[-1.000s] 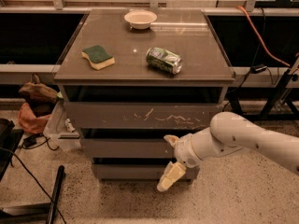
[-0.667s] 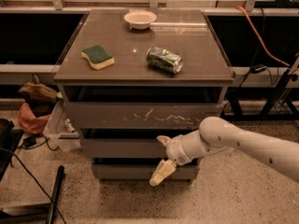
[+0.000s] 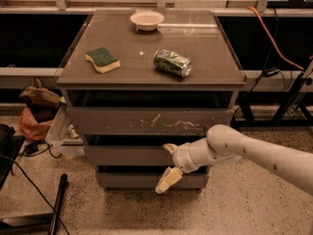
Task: Open middle drawer
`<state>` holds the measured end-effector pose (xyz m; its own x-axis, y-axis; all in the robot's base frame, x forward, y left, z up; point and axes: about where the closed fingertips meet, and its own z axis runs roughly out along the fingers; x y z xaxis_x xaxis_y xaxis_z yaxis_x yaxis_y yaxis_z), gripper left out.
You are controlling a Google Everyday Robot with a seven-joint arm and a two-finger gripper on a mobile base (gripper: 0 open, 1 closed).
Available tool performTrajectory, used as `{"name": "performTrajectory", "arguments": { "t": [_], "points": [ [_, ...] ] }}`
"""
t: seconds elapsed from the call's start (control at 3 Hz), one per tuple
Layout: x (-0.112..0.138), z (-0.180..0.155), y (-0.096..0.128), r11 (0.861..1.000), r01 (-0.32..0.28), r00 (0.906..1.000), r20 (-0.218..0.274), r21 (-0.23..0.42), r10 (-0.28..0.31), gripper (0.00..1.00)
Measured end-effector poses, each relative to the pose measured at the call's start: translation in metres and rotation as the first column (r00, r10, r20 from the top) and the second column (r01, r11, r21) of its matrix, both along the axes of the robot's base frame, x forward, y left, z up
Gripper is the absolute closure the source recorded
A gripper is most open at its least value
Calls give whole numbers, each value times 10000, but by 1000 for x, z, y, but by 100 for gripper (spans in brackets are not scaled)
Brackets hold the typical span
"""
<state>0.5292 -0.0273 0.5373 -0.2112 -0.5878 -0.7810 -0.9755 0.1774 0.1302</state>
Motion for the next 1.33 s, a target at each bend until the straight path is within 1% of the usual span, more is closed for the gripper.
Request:
{"name": "performTrajectory", "arguments": {
  "t": [0.33, 0.67, 1.0, 1.33],
  "points": [
    [41, -34, -6, 9977, 639, 9978, 167, 221, -643, 0],
    [82, -48, -9, 9908, 1345, 9875, 809, 160, -1354, 0],
    [104, -54, -18, 9789, 2042, 9696, 1389, -41, -2016, 0],
    [114, -65, -18, 9746, 2205, 9652, 1528, -392, -2123, 0]
  ]
}}
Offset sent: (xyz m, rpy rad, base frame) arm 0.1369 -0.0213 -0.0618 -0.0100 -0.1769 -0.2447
